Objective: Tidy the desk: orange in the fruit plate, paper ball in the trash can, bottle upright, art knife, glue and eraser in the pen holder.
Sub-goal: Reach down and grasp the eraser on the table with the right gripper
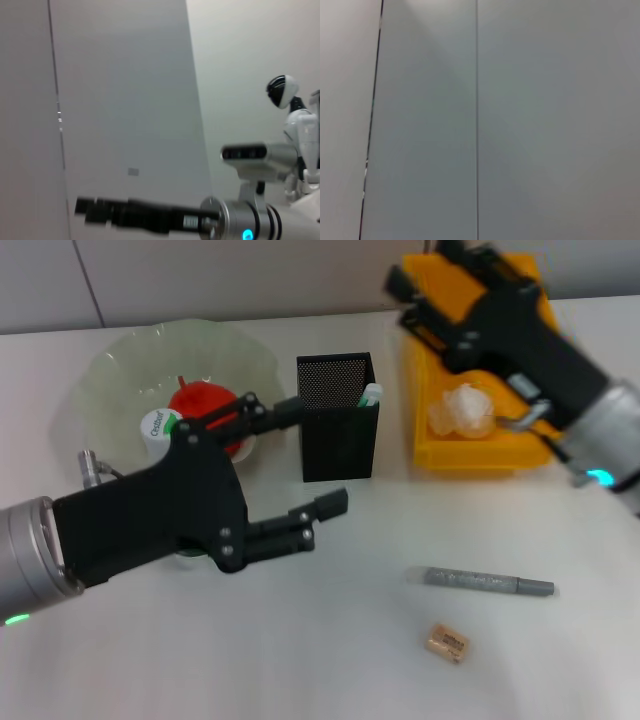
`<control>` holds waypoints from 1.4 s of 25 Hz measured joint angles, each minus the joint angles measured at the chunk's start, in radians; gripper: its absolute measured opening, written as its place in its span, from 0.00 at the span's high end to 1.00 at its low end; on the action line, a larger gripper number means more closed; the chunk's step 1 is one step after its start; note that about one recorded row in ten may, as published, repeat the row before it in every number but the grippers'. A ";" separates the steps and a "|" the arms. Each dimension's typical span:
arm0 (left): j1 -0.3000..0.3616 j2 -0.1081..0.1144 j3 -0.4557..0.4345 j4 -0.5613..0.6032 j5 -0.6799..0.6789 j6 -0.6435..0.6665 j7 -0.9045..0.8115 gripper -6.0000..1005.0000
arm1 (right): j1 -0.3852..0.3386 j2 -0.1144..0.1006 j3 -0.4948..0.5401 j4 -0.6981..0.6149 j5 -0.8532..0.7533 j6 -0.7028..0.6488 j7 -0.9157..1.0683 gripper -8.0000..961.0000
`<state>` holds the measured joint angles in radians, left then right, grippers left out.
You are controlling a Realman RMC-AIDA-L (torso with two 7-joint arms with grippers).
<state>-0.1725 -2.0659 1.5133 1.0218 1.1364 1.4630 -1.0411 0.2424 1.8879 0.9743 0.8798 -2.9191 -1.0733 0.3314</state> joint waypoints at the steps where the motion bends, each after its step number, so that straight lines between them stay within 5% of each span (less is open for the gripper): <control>1: 0.000 0.000 0.000 0.000 0.000 0.000 0.000 0.20 | -0.028 -0.025 0.000 0.050 0.000 0.019 0.008 0.31; 2: 0.000 0.001 0.001 -0.016 0.001 0.017 0.013 0.20 | -0.064 -0.075 -0.003 0.131 0.000 0.067 0.038 0.29; 3: 0.000 0.001 0.001 -0.016 0.001 0.017 0.013 0.20 | -0.064 -0.075 -0.003 0.131 0.000 0.067 0.038 0.29; 6: 0.000 0.001 -0.001 -0.043 0.001 0.037 0.031 0.20 | -0.096 -0.169 -0.030 0.230 0.000 0.133 0.116 0.29; 7: -0.002 0.001 0.000 -0.077 0.001 0.059 0.049 0.20 | -0.113 -0.230 -0.061 0.270 0.000 0.141 0.164 0.29; 8: -0.002 0.001 0.000 -0.077 0.001 0.059 0.049 0.20 | -0.113 -0.230 -0.061 0.270 0.000 0.141 0.164 0.29; 9: -0.002 0.001 0.005 -0.089 0.002 0.068 0.053 0.20 | -0.133 -0.293 -0.094 0.319 0.000 0.142 0.200 0.29; 10: 0.000 0.001 0.008 -0.095 0.004 0.075 0.054 0.20 | -0.133 -0.293 -0.094 0.319 0.000 0.142 0.200 0.29; 11: 0.000 0.001 0.008 -0.095 0.004 0.075 0.054 0.20 | -0.142 -0.319 -0.105 0.342 0.000 0.144 0.211 0.29; 12: 0.006 0.001 0.010 -0.097 0.016 0.083 0.054 0.20 | -0.165 -0.385 -0.125 0.396 -0.001 0.153 0.234 0.29; 13: 0.006 0.000 0.011 -0.097 0.030 0.087 0.054 0.20 | -0.165 -0.385 -0.125 0.396 -0.001 0.153 0.234 0.29; 14: 0.006 0.000 0.013 -0.098 0.045 0.092 0.054 0.20 | -0.180 -0.434 -0.132 0.434 -0.001 0.167 0.247 0.29; 15: 0.006 -0.001 0.014 -0.097 0.052 0.095 0.054 0.20 | -0.185 -0.461 -0.135 0.454 -0.001 0.179 0.254 0.29; 16: 0.006 -0.001 0.014 -0.097 0.052 0.095 0.054 0.20 | -0.185 -0.461 -0.135 0.454 -0.001 0.179 0.254 0.29; 17: 0.006 -0.001 0.014 -0.097 0.052 0.095 0.054 0.20 | -0.189 -0.519 -0.147 0.489 -0.001 0.205 0.271 0.29; 18: 0.005 -0.001 0.022 -0.098 0.081 0.106 0.053 0.20 | -0.189 -0.519 -0.147 0.489 -0.001 0.205 0.271 0.29; 22: -0.002 -0.003 0.036 -0.116 0.102 0.106 0.050 0.20 | -0.178 -0.591 -0.202 0.496 -0.003 0.193 0.290 0.29; 24: -0.005 -0.003 0.036 -0.130 0.103 0.105 0.049 0.20 | -0.177 -0.605 -0.218 0.494 -0.003 0.183 0.291 0.29; 26: -0.006 -0.003 0.036 -0.137 0.103 0.107 0.048 0.20 | -0.173 -0.644 -0.253 0.488 -0.003 0.155 0.322 0.29; 27: -0.006 -0.003 0.036 -0.141 0.104 0.108 0.047 0.20 | -0.170 -0.687 -0.281 0.484 -0.003 0.118 0.374 0.29; 28: -0.006 -0.003 0.036 -0.145 0.104 0.108 0.048 0.20 | -0.170 -0.687 -0.281 0.484 -0.003 0.118 0.374 0.29; 31: -0.007 -0.003 0.036 -0.157 0.104 0.109 0.050 0.20 | -0.155 -0.744 -0.318 0.464 -0.004 0.034 0.471 0.29; 32: -0.012 -0.003 0.036 -0.165 0.105 0.108 0.053 0.20 | -0.128 -0.777 -0.344 0.440 -0.004 -0.016 0.540 0.29; 33: -0.014 -0.003 0.037 -0.169 0.105 0.107 0.053 0.20 | -0.128 -0.777 -0.344 0.440 -0.004 -0.016 0.540 0.29; 35: -0.019 -0.003 0.038 -0.176 0.105 0.106 0.054 0.20 | -0.064 -0.813 -0.406 0.387 -0.003 -0.087 0.627 0.29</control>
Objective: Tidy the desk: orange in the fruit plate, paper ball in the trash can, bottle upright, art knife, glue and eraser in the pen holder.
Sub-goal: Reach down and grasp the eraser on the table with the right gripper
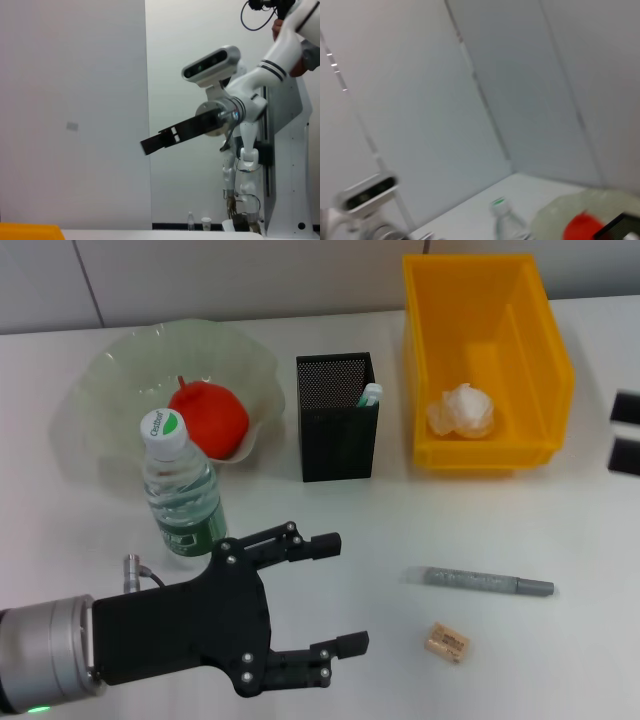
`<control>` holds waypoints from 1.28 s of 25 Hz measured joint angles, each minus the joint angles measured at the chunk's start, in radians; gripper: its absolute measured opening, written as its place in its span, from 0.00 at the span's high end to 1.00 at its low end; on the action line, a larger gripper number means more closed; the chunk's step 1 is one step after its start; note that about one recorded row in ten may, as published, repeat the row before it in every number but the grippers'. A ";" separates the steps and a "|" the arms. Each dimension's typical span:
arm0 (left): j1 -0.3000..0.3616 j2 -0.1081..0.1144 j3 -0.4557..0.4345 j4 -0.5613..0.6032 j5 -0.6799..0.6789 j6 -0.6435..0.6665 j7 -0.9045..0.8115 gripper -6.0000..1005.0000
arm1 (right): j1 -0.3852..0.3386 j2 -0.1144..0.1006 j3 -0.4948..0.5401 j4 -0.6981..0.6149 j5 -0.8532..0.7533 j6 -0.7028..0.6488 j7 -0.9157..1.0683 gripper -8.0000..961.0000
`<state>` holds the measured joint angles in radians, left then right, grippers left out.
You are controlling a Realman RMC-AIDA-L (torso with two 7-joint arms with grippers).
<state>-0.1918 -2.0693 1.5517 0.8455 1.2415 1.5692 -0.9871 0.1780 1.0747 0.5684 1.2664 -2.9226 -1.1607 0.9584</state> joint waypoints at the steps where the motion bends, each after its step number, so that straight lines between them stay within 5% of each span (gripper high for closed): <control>1: 0.000 0.000 0.000 0.000 0.000 0.000 0.000 0.20 | 0.034 -0.008 -0.034 -0.031 0.000 -0.036 0.031 0.29; 2: 0.000 0.000 0.000 0.000 0.000 0.000 0.000 0.20 | 0.113 -0.011 -0.110 -0.108 0.000 -0.114 0.085 0.29; 4: -0.006 0.000 0.002 -0.012 0.001 -0.002 0.000 0.20 | 0.142 -0.008 -0.138 -0.137 0.000 -0.142 0.096 0.29; 7: -0.019 -0.001 0.002 -0.038 0.001 -0.007 0.013 0.20 | 0.207 0.039 -0.200 -0.258 0.001 -0.189 0.079 0.29; 8: -0.019 -0.002 0.002 -0.040 0.001 -0.007 0.016 0.20 | 0.207 0.039 -0.200 -0.258 0.001 -0.189 0.079 0.29; 12: -0.027 -0.002 0.004 -0.041 0.001 -0.008 0.014 0.20 | 0.204 0.131 -0.160 -0.383 0.001 -0.117 0.029 0.30; 16: -0.035 -0.002 0.006 -0.040 0.001 -0.008 0.006 0.20 | 0.190 0.138 -0.124 -0.361 0.001 -0.018 -0.006 0.30; 20: -0.048 -0.002 0.007 -0.041 0.001 -0.008 0.003 0.20 | 0.184 0.075 -0.105 -0.218 0.002 0.142 -0.045 0.30; 22: -0.050 -0.002 0.008 -0.042 0.001 -0.009 0.002 0.20 | 0.196 0.009 -0.110 -0.111 0.002 0.192 -0.033 0.30; 24: -0.051 -0.002 0.008 -0.043 0.001 -0.009 0.002 0.20 | 0.202 -0.012 -0.116 -0.084 0.002 0.197 -0.023 0.30; 26: -0.051 -0.002 0.008 -0.043 0.001 -0.009 0.002 0.20 | 0.223 -0.061 -0.138 -0.026 0.002 0.213 0.000 0.30; 27: -0.051 -0.001 0.009 -0.046 0.004 -0.009 0.002 0.20 | 0.257 -0.104 -0.180 0.018 0.002 0.229 0.019 0.30; 32: -0.050 0.000 0.009 -0.047 0.009 -0.009 0.001 0.20 | 0.360 -0.143 -0.316 0.043 0.002 0.222 0.059 0.30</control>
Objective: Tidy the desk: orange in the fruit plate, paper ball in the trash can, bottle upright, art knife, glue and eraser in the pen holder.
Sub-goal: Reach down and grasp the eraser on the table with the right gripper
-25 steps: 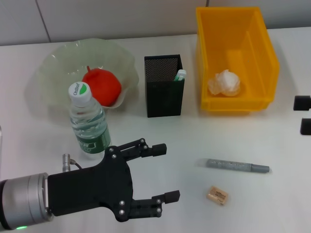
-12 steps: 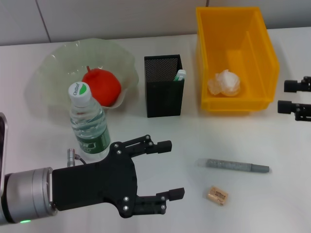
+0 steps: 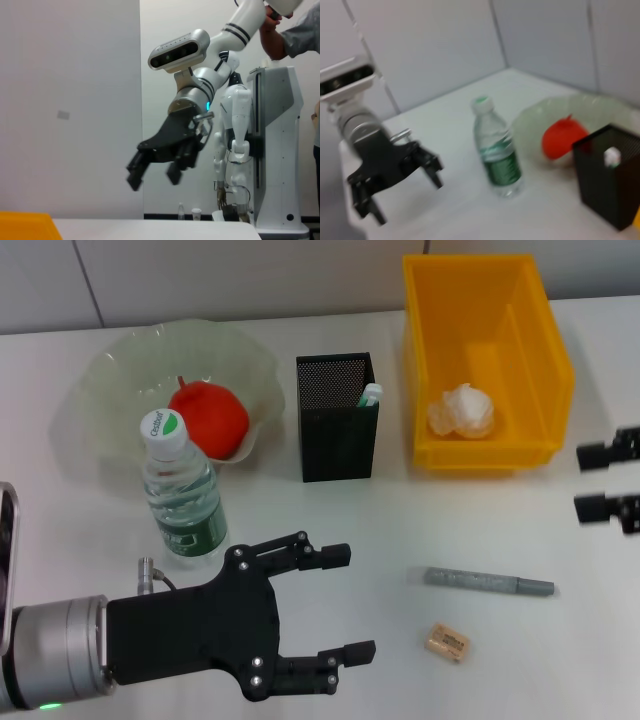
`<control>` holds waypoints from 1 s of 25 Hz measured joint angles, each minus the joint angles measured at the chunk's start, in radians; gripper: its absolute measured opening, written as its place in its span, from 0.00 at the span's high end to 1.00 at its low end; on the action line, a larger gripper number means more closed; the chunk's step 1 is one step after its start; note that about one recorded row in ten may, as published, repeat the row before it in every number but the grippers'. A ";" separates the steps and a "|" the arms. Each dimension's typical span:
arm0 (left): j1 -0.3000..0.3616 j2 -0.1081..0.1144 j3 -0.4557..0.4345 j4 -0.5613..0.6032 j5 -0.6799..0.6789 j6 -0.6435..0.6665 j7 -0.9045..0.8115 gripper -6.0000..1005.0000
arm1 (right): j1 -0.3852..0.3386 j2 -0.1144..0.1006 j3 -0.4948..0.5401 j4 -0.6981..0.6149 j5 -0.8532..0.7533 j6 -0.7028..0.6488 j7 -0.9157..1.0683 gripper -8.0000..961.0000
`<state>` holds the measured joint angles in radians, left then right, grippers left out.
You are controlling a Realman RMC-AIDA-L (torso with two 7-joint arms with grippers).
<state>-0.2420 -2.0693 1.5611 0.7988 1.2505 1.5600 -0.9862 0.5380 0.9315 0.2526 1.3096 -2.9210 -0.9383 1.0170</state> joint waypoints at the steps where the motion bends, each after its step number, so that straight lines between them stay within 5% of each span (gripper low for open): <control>1: 0.002 0.001 0.000 -0.002 0.005 0.000 -0.001 0.20 | 0.023 -0.002 -0.029 0.000 0.000 -0.002 0.008 0.30; 9: 0.010 0.002 -0.001 -0.010 0.017 -0.003 -0.002 0.20 | 0.130 -0.009 -0.146 0.005 0.000 0.015 0.048 0.30; 15: 0.008 0.002 -0.001 -0.011 0.017 -0.003 -0.002 0.20 | 0.313 -0.008 -0.297 0.097 0.001 0.216 0.109 0.30; 25: -0.010 0.001 -0.001 -0.017 0.017 -0.003 -0.002 0.20 | 0.531 0.007 -0.452 0.119 0.001 0.335 0.270 0.31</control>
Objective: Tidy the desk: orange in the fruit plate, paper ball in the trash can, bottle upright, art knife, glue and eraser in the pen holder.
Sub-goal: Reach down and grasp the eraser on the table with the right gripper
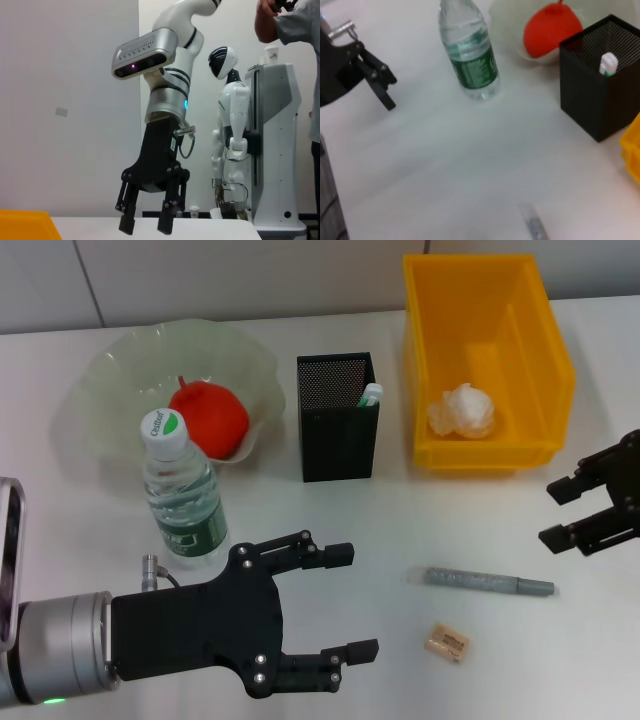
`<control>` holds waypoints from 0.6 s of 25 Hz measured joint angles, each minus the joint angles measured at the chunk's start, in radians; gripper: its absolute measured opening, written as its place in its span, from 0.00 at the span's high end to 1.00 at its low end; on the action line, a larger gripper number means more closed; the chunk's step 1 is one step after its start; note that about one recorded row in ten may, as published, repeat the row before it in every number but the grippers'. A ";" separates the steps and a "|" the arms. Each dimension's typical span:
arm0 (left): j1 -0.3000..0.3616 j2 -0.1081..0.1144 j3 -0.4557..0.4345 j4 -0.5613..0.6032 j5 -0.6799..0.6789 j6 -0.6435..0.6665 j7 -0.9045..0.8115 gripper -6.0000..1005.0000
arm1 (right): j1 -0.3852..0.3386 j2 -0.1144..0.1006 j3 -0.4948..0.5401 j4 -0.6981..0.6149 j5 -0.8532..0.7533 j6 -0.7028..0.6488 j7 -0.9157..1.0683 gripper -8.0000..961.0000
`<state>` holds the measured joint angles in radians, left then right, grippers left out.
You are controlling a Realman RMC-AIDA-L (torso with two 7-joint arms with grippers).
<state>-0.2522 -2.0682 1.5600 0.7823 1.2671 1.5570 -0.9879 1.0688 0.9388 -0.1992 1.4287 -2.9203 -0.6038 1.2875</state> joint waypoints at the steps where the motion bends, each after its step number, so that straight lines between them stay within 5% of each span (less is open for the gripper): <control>1: -0.001 -0.001 0.000 0.000 0.000 0.000 0.000 0.20 | 0.000 0.000 0.000 0.000 0.000 0.000 0.000 0.31; 10: -0.011 -0.001 -0.002 -0.005 0.000 -0.001 0.000 0.20 | 0.126 0.079 -0.119 -0.021 0.001 0.040 0.040 0.31; 15: -0.014 -0.002 0.000 -0.006 0.000 -0.011 0.000 0.20 | 0.137 0.088 -0.115 -0.026 0.001 0.052 0.044 0.32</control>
<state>-0.2661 -2.0706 1.5600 0.7763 1.2669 1.5458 -0.9879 1.2059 1.0272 -0.3141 1.4029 -2.9190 -0.5513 1.3318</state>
